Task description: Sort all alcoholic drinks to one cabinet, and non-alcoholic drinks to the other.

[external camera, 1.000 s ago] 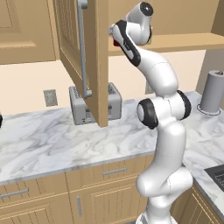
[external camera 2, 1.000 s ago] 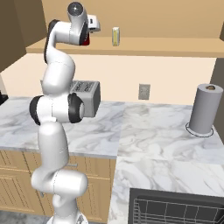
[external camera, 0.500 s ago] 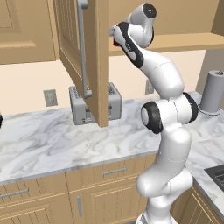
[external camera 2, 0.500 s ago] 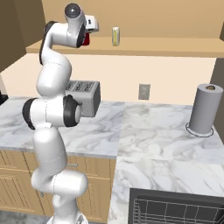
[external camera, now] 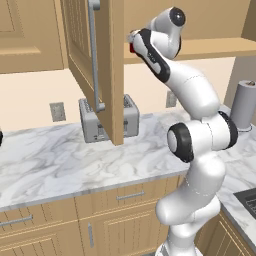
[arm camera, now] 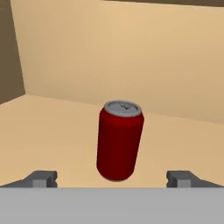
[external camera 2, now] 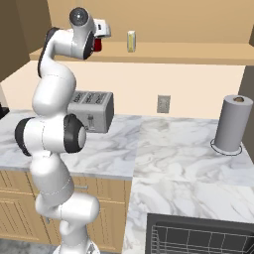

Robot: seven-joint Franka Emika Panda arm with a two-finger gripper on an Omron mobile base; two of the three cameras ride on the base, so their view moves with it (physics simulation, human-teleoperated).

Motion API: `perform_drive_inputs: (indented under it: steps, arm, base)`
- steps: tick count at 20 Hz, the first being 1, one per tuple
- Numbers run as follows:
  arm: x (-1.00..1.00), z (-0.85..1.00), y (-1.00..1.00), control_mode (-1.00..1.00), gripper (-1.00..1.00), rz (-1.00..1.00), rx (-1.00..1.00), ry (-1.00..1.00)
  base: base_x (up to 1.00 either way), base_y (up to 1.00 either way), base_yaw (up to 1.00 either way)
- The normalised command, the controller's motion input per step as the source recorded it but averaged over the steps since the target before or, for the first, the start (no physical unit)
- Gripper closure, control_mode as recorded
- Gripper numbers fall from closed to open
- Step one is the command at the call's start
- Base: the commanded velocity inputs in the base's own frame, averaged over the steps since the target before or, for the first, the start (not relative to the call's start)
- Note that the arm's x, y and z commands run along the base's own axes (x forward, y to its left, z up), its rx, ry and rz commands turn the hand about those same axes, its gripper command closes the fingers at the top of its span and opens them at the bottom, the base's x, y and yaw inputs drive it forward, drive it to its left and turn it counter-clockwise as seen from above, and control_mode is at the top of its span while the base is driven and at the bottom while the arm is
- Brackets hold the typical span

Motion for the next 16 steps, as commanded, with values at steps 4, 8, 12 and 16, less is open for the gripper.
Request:
perform_drive_inputs:
  steps: [4,8,12,16]
  arm:
    - [-0.38,0.00,-0.09,-1.00,-1.00,0.00,0.00,-0.03]
    - [-0.41,0.00,-0.10,-1.00,-1.00,0.00,0.00,-0.03]
    - [-0.44,0.01,-0.11,-1.00,-1.00,0.00,0.00,-0.04]
    - [-0.42,0.07,-0.09,-1.00,-1.00,0.00,0.00,-0.03]
  base:
    - [0.00,0.00,0.00]
    - [0.00,0.00,0.00]
    - [0.00,0.00,0.00]
    - [0.00,0.00,0.00]
